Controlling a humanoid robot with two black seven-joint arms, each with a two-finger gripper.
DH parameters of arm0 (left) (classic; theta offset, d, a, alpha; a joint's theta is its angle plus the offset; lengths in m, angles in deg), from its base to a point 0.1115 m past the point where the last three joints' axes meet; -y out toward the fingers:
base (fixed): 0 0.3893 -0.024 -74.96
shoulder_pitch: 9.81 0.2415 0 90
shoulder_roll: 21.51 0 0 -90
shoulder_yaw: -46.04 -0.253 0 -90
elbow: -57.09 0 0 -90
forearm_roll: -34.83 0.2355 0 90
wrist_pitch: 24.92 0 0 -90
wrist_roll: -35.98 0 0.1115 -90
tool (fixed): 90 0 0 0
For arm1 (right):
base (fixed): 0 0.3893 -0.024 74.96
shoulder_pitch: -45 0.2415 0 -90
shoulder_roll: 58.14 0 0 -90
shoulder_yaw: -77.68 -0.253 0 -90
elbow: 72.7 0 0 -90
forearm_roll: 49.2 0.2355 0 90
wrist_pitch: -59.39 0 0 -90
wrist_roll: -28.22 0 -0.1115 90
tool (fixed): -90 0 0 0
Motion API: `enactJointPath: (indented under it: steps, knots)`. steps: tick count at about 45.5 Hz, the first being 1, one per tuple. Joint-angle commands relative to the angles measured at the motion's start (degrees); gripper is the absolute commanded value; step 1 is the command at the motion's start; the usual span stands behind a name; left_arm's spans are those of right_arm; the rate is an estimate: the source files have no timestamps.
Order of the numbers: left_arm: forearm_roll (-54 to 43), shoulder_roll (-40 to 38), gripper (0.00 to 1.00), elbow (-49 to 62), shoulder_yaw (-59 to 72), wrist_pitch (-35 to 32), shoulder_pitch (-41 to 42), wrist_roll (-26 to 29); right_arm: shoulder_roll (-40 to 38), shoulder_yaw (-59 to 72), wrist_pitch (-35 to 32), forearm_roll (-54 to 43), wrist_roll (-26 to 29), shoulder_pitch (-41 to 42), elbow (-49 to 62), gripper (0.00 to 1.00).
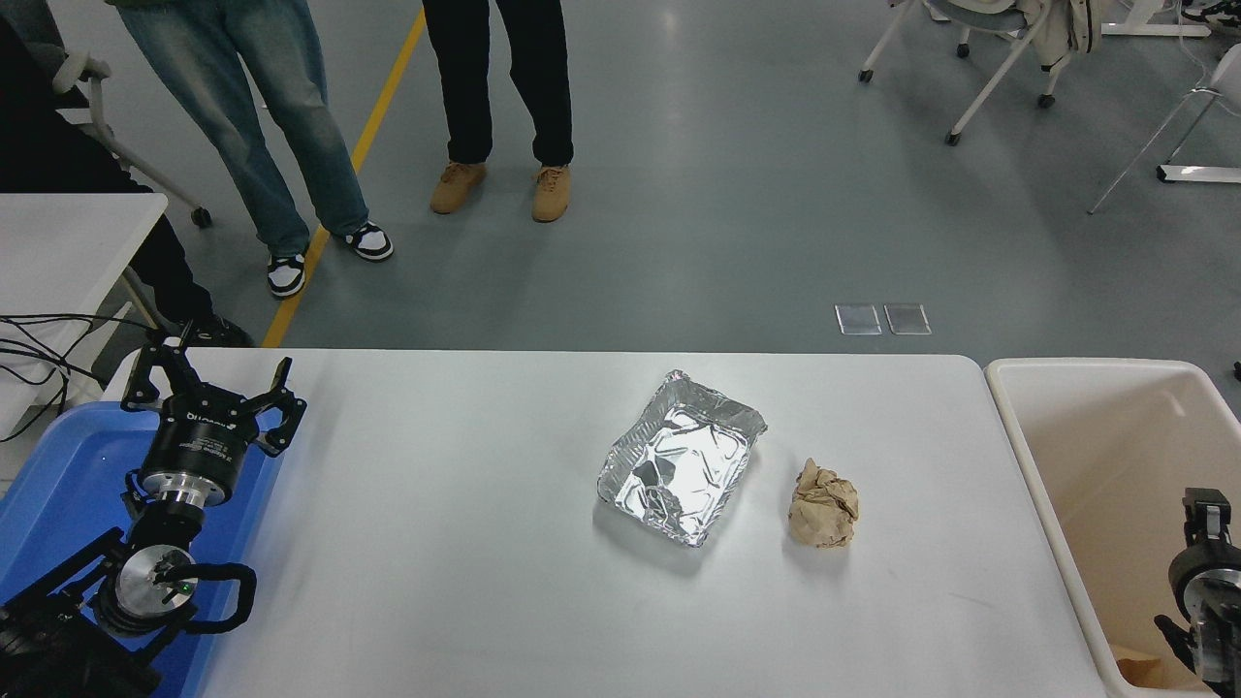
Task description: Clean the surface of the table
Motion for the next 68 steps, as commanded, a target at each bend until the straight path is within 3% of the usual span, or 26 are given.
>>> enactJointPath:
  steps: [1, 12, 24, 36, 54, 68]
  knots:
    - [0.0, 0.0, 0.99, 0.0, 0.0, 0.0, 0.0, 0.0, -0.4, -0.3, -0.6, 0.1, 1.1, 0.3, -0.1, 0.98]
    - [0.0, 0.0, 0.99, 0.0, 0.0, 0.0, 0.0, 0.0, -1.3, -1.2, -2.1, 0.6, 1.3, 2.0, -0.1, 0.98]
    - [0.1, 0.0, 0.99, 0.0, 0.0, 0.0, -0.1, 0.0, -3.9, -1.5, -6.0, 11.8, 1.3, 6.1, -0.3, 0.98]
    - [0.0, 0.0, 0.99, 0.0, 0.0, 0.0, 0.0, 0.0, -4.5, -0.9, -7.6, 11.5, 0.7, 8.5, -2.3, 0.98]
    - [0.0, 0.0, 0.99, 0.0, 0.0, 0.0, 0.0, 0.0, -5.6, -13.6, -7.6, 11.5, 0.2, 7.1, -30.8, 0.99]
    - [0.0, 0.0, 0.99, 0.0, 0.0, 0.0, 0.0, 0.0, -0.8, -14.3, -12.3, 10.8, -1.3, 9.1, -36.2, 0.99]
